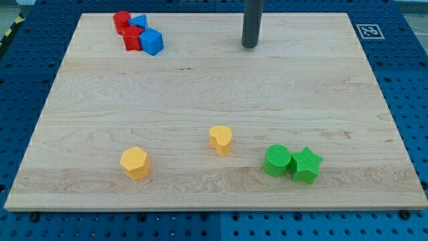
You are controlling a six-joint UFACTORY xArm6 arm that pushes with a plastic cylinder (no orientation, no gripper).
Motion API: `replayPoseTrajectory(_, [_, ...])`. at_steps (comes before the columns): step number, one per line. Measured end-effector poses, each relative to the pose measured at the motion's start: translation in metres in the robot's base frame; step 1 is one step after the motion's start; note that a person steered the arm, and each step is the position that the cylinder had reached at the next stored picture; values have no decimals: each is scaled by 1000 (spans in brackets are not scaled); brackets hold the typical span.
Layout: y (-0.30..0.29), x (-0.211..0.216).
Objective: Move the hexagon towards the left
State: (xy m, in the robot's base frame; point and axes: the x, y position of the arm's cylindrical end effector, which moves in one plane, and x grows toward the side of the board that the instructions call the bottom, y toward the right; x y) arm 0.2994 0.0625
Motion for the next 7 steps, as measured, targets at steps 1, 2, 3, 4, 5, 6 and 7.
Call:
replayPoseTrajectory(1, [-56, 21])
replayPoseTrajectory(2, [-133, 37])
replayPoseTrajectory(3, [-181, 61])
replayPoseTrajectory(4, [-165, 97])
replayPoseTrajectory(5, [-133, 136])
replayPoseTrajectory(6, [-131, 169])
replayPoseTrajectory(7, [-134, 223])
